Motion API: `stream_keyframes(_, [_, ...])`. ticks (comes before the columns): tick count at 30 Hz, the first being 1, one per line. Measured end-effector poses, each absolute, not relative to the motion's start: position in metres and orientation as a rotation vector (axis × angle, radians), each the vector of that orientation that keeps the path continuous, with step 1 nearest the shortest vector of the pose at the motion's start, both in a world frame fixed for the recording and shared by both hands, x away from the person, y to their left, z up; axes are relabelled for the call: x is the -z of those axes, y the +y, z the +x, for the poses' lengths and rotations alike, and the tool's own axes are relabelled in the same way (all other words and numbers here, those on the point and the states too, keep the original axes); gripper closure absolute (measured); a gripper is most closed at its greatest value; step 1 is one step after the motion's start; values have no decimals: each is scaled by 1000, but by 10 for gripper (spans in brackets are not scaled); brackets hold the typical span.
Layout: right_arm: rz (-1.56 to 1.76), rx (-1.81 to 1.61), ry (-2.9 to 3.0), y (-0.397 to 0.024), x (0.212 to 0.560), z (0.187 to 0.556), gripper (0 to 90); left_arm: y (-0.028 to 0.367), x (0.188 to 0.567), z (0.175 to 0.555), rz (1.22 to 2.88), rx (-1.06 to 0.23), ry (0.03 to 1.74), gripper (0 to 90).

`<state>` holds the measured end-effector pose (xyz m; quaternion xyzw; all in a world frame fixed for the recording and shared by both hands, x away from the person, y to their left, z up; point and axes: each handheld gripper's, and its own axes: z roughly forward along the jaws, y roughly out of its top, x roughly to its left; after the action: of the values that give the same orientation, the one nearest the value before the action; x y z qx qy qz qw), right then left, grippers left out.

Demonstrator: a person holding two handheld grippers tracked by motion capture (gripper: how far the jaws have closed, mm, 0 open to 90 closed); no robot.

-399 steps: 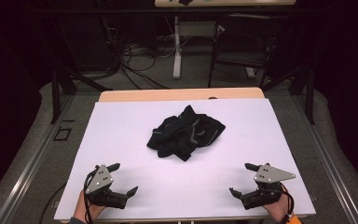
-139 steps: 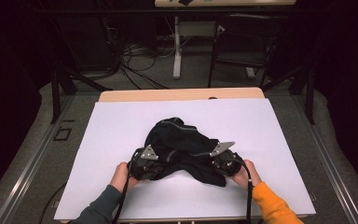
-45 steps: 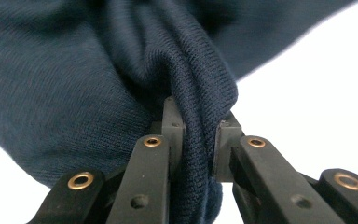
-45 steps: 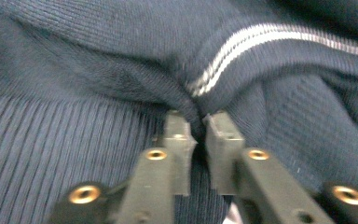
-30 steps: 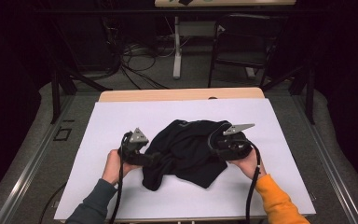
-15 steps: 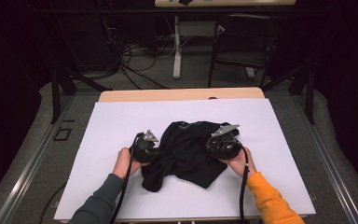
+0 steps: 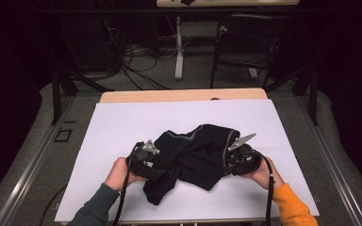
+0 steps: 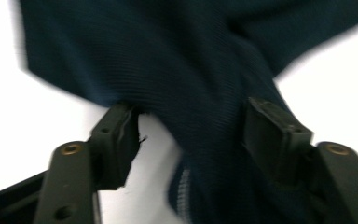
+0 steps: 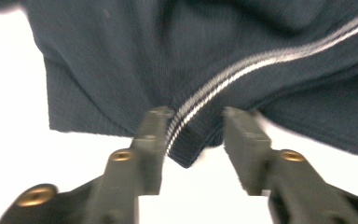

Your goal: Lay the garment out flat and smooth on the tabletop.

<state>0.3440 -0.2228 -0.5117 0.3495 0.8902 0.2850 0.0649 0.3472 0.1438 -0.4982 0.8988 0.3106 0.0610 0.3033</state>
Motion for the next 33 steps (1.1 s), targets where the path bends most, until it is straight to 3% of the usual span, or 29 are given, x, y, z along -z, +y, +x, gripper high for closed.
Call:
stream_keyframes(2, [1119,-936,2578,-230,505,351,434,151,501,365,2327,-208,955,313])
stream_keyframes(5, [1159,-982,2461,-225,508,367,392,147,515,392,2292,-222,1088,307])
stream_keyframes(9, [1149,-907,2413,-210,519,384,362,136,535,407,2301,-141,1134,296])
stream_keyframes(10, [1145,-862,2435,-199,529,394,380,132,541,408,2308,-121,1128,353])
stream_keyframes(11, [1145,-862,2435,-199,529,394,380,129,544,406,2315,-110,1103,353])
stream_keyframes(13, [1129,-833,2472,-191,538,400,499,125,543,401,2351,-192,1026,467])
stream_keyframes(14, [1126,-869,2486,-188,540,399,669,124,543,394,2367,-226,973,583])
stream_keyframes(15, [1126,-869,2486,-188,540,399,669,124,543,394,2367,-226,973,621])
stream_keyframes(17, [1096,-836,2502,-189,537,392,781,123,541,390,2390,-247,935,664])
stream_keyframes(20, [1075,-816,2518,-191,533,388,795,121,534,381,2417,-298,889,686])
stream_keyframes(24, [1024,-787,2532,-199,515,367,804,126,518,363,2423,-332,834,689])
stream_keyframes(30, [978,-726,2610,-207,507,341,823,130,507,342,2459,-238,761,667])
stream_keyframes(32, [975,-705,2649,-210,515,333,821,126,511,343,2489,-233,765,608])
stream_keyframes(33, [988,-677,2675,-209,525,331,816,126,512,348,2489,-231,798,499])
